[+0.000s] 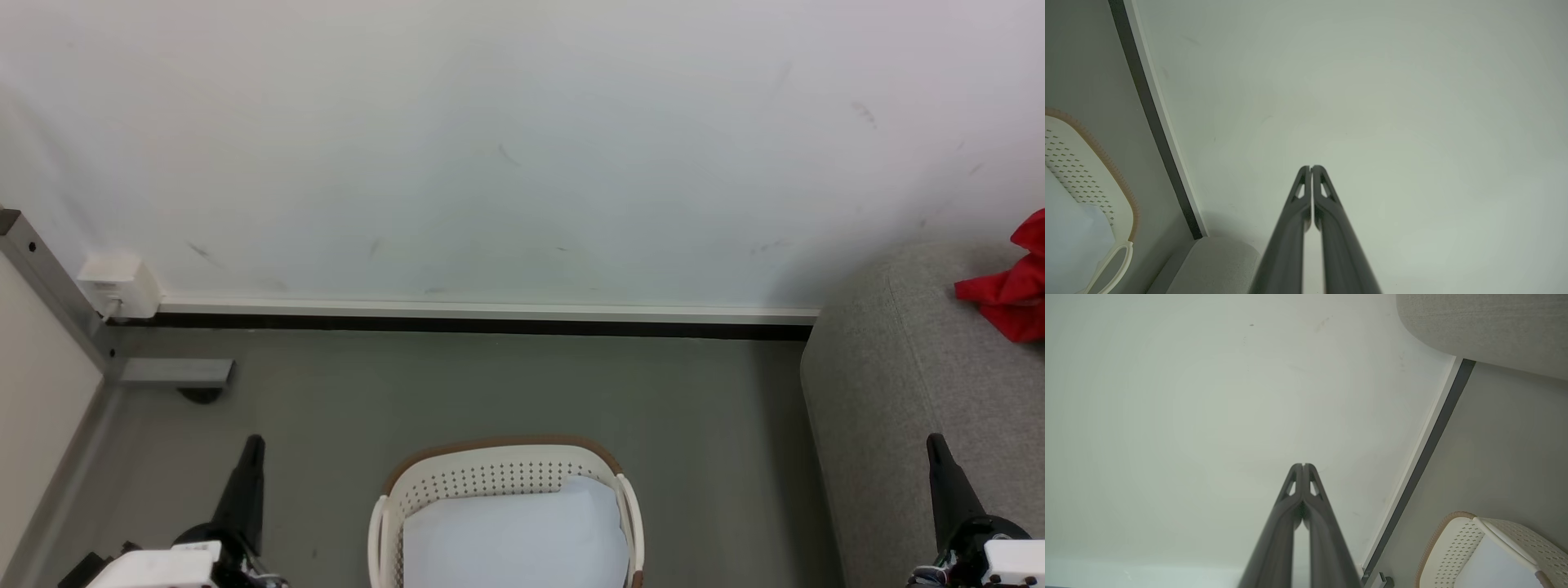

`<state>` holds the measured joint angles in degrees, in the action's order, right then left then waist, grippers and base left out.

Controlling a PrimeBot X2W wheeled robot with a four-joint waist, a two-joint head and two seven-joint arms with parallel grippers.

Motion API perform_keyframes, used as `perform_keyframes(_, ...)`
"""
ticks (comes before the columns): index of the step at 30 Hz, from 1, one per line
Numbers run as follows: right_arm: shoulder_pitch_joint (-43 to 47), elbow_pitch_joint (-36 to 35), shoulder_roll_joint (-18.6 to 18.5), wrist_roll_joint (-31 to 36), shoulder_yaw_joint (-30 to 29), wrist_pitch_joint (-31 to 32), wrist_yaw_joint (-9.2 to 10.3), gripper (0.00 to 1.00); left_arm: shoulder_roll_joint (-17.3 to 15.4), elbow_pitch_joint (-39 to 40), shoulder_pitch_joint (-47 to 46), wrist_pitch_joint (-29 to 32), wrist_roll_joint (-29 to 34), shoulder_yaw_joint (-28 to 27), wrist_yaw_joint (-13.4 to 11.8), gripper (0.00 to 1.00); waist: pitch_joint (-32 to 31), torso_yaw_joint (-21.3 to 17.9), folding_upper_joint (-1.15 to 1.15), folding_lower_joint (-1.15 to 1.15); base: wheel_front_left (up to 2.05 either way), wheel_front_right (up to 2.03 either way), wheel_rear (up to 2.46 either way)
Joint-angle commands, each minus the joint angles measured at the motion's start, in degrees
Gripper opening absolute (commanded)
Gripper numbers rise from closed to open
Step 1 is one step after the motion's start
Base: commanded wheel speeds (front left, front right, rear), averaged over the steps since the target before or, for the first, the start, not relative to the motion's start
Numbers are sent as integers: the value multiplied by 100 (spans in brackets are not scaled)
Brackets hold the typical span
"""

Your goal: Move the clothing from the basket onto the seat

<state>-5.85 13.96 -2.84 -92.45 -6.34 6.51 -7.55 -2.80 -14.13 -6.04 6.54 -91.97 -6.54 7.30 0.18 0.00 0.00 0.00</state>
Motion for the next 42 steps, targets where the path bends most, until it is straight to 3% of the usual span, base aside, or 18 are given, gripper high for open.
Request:
perform_keyframes(1, -80, 17, -24, -4, -25, 14, 12, 0, -13, 16, -46, 21, -79, -15, 41, 0, 0, 0, 0, 0, 0, 0, 0)
perform_keyframes(42, -81, 17, -19, 6, -31, 21, 12, 0, -13, 16, -45, 20, -81, -13, 41, 0, 0, 0, 0, 0, 0, 0, 0)
